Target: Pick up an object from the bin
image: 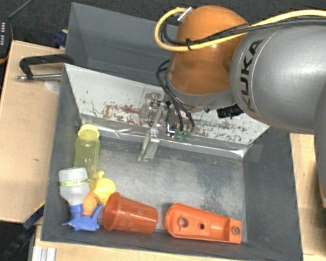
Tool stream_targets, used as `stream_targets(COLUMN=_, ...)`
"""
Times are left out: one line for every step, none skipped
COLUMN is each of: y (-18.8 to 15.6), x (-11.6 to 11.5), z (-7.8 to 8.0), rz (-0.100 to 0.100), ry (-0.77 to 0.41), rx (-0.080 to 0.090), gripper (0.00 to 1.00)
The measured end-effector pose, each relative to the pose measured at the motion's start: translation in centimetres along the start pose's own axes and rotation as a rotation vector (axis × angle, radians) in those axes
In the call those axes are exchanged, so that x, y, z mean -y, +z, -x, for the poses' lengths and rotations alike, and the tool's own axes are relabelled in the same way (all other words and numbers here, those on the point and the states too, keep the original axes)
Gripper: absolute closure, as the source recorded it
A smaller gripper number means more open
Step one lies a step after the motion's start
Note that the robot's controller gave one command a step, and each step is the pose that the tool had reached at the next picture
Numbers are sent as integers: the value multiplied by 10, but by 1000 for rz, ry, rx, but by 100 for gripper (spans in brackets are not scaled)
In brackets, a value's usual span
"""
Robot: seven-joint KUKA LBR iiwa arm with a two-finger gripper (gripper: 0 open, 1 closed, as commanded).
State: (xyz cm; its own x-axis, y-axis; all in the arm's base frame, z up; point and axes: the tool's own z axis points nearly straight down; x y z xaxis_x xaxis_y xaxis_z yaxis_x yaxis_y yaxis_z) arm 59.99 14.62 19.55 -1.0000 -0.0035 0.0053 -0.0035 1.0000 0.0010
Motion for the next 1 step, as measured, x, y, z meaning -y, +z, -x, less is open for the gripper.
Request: stream_targets(y=-3, x=0, z=0, rz=1, ry=1, rx=3, gripper=0)
